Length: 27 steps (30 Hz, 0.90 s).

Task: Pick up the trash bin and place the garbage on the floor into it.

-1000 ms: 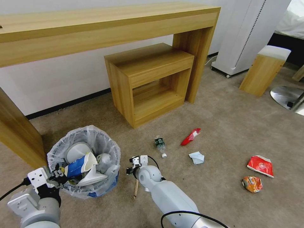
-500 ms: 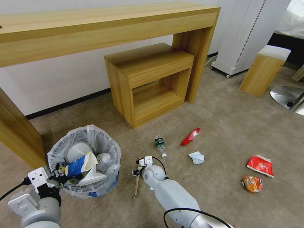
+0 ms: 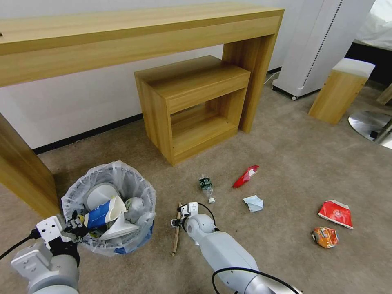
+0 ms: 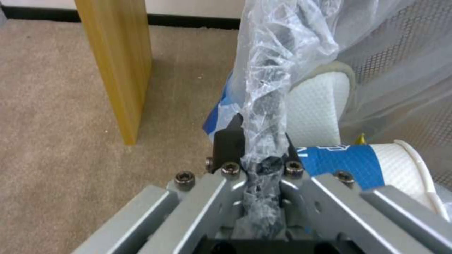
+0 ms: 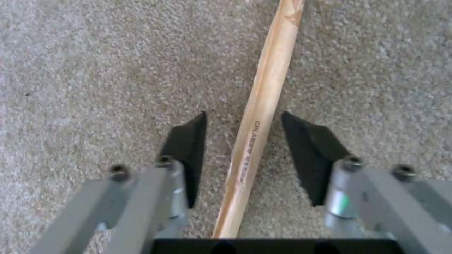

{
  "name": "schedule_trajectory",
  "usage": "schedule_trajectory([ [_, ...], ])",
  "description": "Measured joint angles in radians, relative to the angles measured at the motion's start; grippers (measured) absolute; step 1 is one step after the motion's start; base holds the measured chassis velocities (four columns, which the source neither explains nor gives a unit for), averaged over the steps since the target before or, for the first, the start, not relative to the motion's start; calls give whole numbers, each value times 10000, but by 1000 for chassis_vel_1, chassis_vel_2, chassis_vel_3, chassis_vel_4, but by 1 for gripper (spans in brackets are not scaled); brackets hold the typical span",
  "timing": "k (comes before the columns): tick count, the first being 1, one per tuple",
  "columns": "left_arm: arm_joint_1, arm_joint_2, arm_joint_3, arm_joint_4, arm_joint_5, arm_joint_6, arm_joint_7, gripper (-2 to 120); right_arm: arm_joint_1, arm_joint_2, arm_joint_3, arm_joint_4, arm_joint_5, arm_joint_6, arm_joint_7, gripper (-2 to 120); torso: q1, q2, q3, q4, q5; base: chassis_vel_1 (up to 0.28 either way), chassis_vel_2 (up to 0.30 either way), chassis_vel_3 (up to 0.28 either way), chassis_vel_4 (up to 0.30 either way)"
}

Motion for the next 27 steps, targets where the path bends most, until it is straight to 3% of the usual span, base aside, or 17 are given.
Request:
schedule_trajectory([
  [10, 135, -98, 63, 1, 102, -9, -2, 1, -237, 1, -65, -49, -289, 9, -17, 0, 0, 0, 0, 0, 1, 0, 0, 0, 0],
  [20, 172, -178, 190, 0, 237, -47, 3, 1, -367, -2, 7, 304, -365, 124, -69, 0, 0, 0, 0, 0, 0, 0, 0, 0, 0],
  [25, 164, -167, 175, 0, 237, -52, 7, 1, -617, -2, -78, 1506, 79, 405, -103, 0, 0, -1, 0, 0, -1, 0, 0, 0, 0],
  [27, 141, -149, 156, 0, 186, -59, 10, 1, -910, -107, -192, 2996, 406, 583, -136, 0, 0, 0, 0, 4, 4, 0, 0, 0, 0],
])
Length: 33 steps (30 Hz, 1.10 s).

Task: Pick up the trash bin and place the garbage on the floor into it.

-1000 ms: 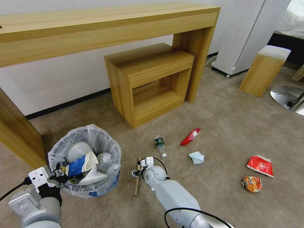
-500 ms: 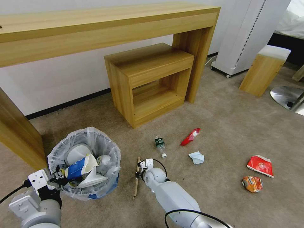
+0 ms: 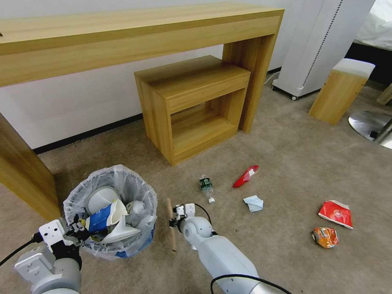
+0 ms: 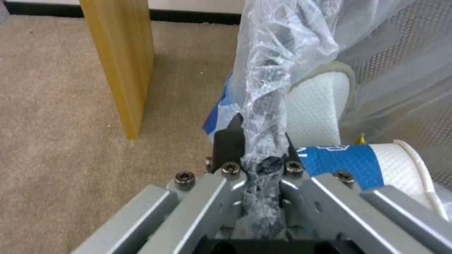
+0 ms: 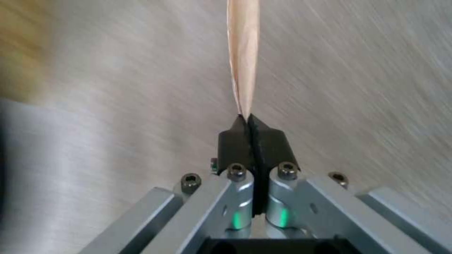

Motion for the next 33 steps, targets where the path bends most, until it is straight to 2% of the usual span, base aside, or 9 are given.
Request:
schedule_trajectory([
  [1, 0, 0, 0, 0, 0, 0, 0, 1, 0, 0, 0, 0, 0, 0, 0, 0, 0, 0, 0, 0, 0, 0, 0, 0, 0],
  [8, -343, 15, 12, 0, -216, -55, -31, 1, -1079, -2151, 445, 3961, 187, 563, -208, 0, 0, 0, 0, -9, -3, 0, 0, 0, 0],
  [12, -552, 38, 27, 110, -249, -71, -46, 1, -1562, -2868, 864, 5521, 168, 575, -208, 0, 0, 0, 0, -5, -2, 0, 0, 0, 0],
  [18, -736, 78, 123, 455, -299, -72, -62, 1, -2043, -3502, 1426, 6817, -99, 1029, -791, 0, 0, 0, 0, -6, -1, 0, 0, 0, 0],
  [22, -660, 122, 424, 758, -164, -68, -92, 1, -2116, -3790, 1858, 7310, -452, 2843, -2845, 0, 0, 0, 0, -6, -2, 0, 0, 0, 0],
  [25, -464, 153, 850, 962, 186, -176, -90, 1, -1813, -3754, 1827, 7279, -361, 4795, -5007, 0, 0, 0, 0, -4, -4, 0, 0, 0, 0],
  [26, -464, 153, 850, 962, 186, -176, -90, 1, -1813, -3754, 1827, 7279, -361, 4795, -5007, 0, 0, 0, 0, -4, -4, 0, 0, 0, 0],
  [29, -264, 116, 1389, 966, 445, -251, -69, 1, -1409, -3563, 1494, 7000, -371, 5825, -6591, 0, 0, 0, 0, -4, -4, 0, 0, 0, 0],
  [33, -126, 66, 1718, 846, 680, -293, -44, 1, -1098, -3447, 1058, 6471, -983, 6075, -7320, 0, 0, 0, 0, -3, -4, 0, 0, 0, 0],
])
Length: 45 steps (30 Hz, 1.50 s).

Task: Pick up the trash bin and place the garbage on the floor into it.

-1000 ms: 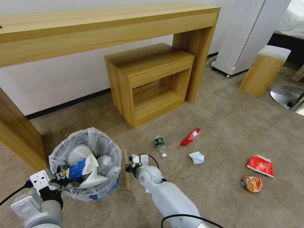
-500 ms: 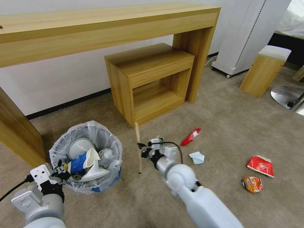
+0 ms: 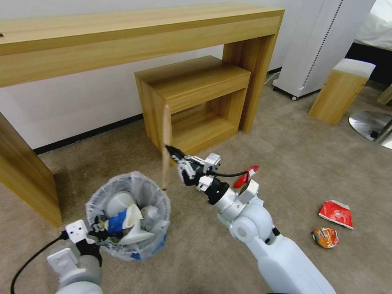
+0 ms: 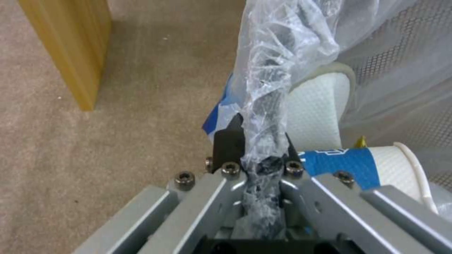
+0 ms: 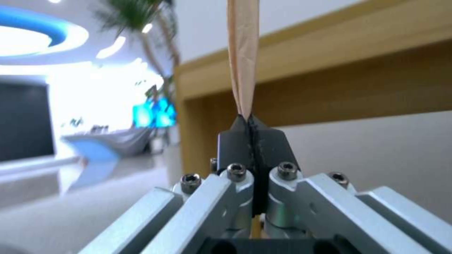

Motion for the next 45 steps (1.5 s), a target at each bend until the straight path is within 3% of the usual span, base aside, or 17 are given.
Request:
schedule_trajectory([
  [6, 152, 44, 93, -264, 50, -22, 10, 1, 559, 164, -511, -1042, -1580, 607, -1100, 0, 0, 0, 0, 0, 0, 0, 0, 0, 0],
  [15, 160, 155, 6, -382, -75, -25, 17, 1, 1400, 256, -524, -1565, -3622, 1131, -1695, 0, 0, 0, 0, 0, -1, 0, 0, 0, 0],
  [29, 77, 269, -154, -443, -349, 37, 9, 1, 1801, 352, -415, -2101, -4216, 1361, -1746, 0, 0, 0, 1, 0, -1, 0, 0, 0, 0],
  [32, 58, 276, -168, -446, -366, 44, 8, 1, 1772, 350, -405, -2120, -4213, 1362, -1787, 6, 0, 0, 0, 0, -1, 0, 0, 0, 0],
  [34, 24, 286, -193, -448, -392, 59, 3, 1, 1697, 320, -370, -2126, -4205, 1362, -1948, 18, 0, 0, 0, 0, -1, 0, 0, 0, 0],
  [39, -21, 293, -217, -448, -422, 74, -3, 1, 1578, 248, -281, -2098, -4199, 1388, -2127, 30, 0, 0, 1, -2, -1, 0, 0, 0, 0],
  [40, -39, 295, -221, -449, -429, 79, -5, 1, 1501, 190, -227, -2047, -4188, 1404, -2177, 39, 0, 0, 0, -2, -1, 0, 0, 0, 0],
  [45, -47, 312, -232, -470, -448, 91, -9, 1, 1343, 73, -53, -1981, -4179, 1423, -2280, 55, 0, 0, 0, -2, -1, 0, 0, 0, 0],
])
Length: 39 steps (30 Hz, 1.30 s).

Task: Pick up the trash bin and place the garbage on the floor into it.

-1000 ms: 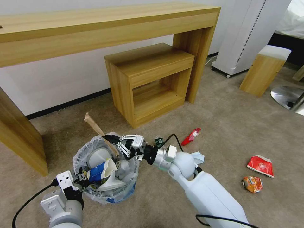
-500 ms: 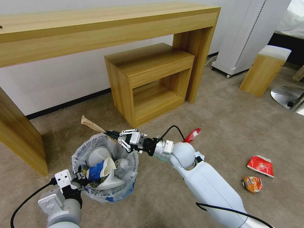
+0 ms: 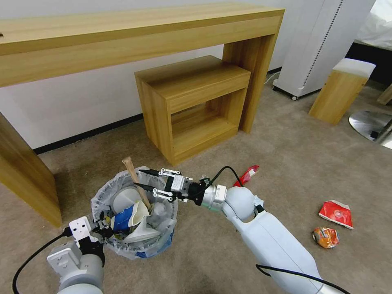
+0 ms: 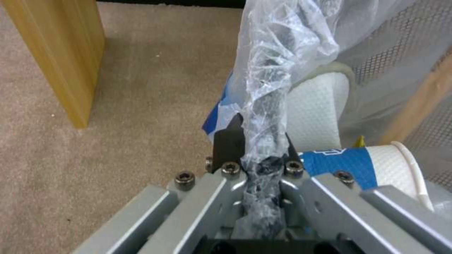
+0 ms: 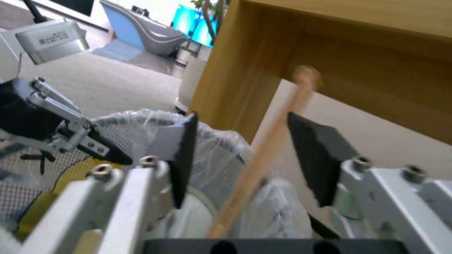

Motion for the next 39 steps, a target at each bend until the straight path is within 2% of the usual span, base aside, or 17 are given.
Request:
schedule_trajectory([
  [1, 0, 0, 0, 0, 0, 0, 0, 1, 0, 0, 0, 0, 0, 0, 0, 55, 0, 0, 0, 0, 0, 0, 0, 0, 0],
  [2, -1, 6, -7, -21, -5, 4, 0, 1, -47, -27, 53, 37, 18, 0, -3, 62, -1, 0, 0, 0, 0, 0, 0, 0, 0],
  [6, -3, 18, -49, -72, -60, 28, -4, 1, -203, -100, 198, 212, 289, -8, 30, 76, 0, 0, 0, 0, 0, 0, 0, 0, 0],
  [11, -111, 110, -256, -159, -316, 148, -44, 1, -583, -190, 564, 641, 1527, -151, 426, 95, 0, 0, 0, 2, 0, 0, 0, 0, 0],
  [12, -153, 172, -345, -194, -424, 209, -90, 1, -797, -206, 807, 865, 2042, -300, 845, 99, 0, 0, 0, 1, 0, 0, 0, 0, 0],
  [13, -153, 172, -345, -194, -424, 209, -90, 1, -797, -206, 807, 865, 2042, -300, 845, 99, 0, 0, 0, 1, 0, 0, 0, 0, 0],
  [17, -168, 294, -486, -285, -651, 361, -230, 1, -1657, -75, 2209, 1788, 2757, -1219, 3700, 100, 0, 0, 0, 1, 1, 0, 0, 0, 0],
  [18, -168, 294, -486, -285, -651, 361, -230, 1, -1657, -75, 2209, 1788, 2757, -1219, 3700, 100, 0, 0, 0, 1, 1, 0, 0, 0, 0],
  [20, -180, 313, -480, -346, -774, 442, -362, 1, -1989, 7, 3060, 2168, 2522, -1730, 5074, 100, -1, 0, 0, 2, 2, 0, 0, 0, 0],
  [21, -180, 313, -480, -346, -774, 442, -362, 1, -1989, 7, 3060, 2168, 2522, -1730, 5074, 100, -1, 0, 0, 2, 2, 0, 0, 0, 0],
  [22, -195, 317, -447, -373, -938, 530, -554, 1, -2252, 11, 3687, 2439, 2352, -1979, 5683, 100, 0, 0, -1, 2, 2, 0, 0, 0, 0],
  [23, -202, 316, -434, -377, -1029, 582, -660, 1, -2367, 7, 3922, 2540, 2336, -2027, 5824, 100, 0, 0, -1, 2, 3, 0, 0, 0, 0],
  [24, -236, 311, -391, -379, -1350, 773, -1059, 1, -2800, 0, 4647, 2871, 2375, -2085, 6061, 100, 0, 0, 0, 0, 2, 0, 0, 0, 0],
  [25, -236, 311, -391, -379, -1350, 773, -1059, 1, -2800, 0, 4647, 2871, 2375, -2085, 6061, 100, 0, 0, 0, 0, 2, 0, 0, 0, 0],
  [27, -259, 301, -375, -379, -1622, 947, -1485, 1, -3705, 87, 5750, 3349, 2502, -1867, 6125, 100, 0, 0, -1, -1, 1, 0, 0, 0, 0],
  [32, -288, 284, -376, -382, -1347, 804, -1511, 1, -4900, 472, 7151, 3662, 1657, -991, 6127, 100, 0, 0, -1, -2, 3, 0, 0, 0, 0],
  [39, -490, 297, -451, -384, -1036, 645, -1400, 1, -5427, 1028, 8698, 4022, 246, -775, 6083, 100, 0, 0, -1, -1, 1, 0, 0, 0, 0],
])
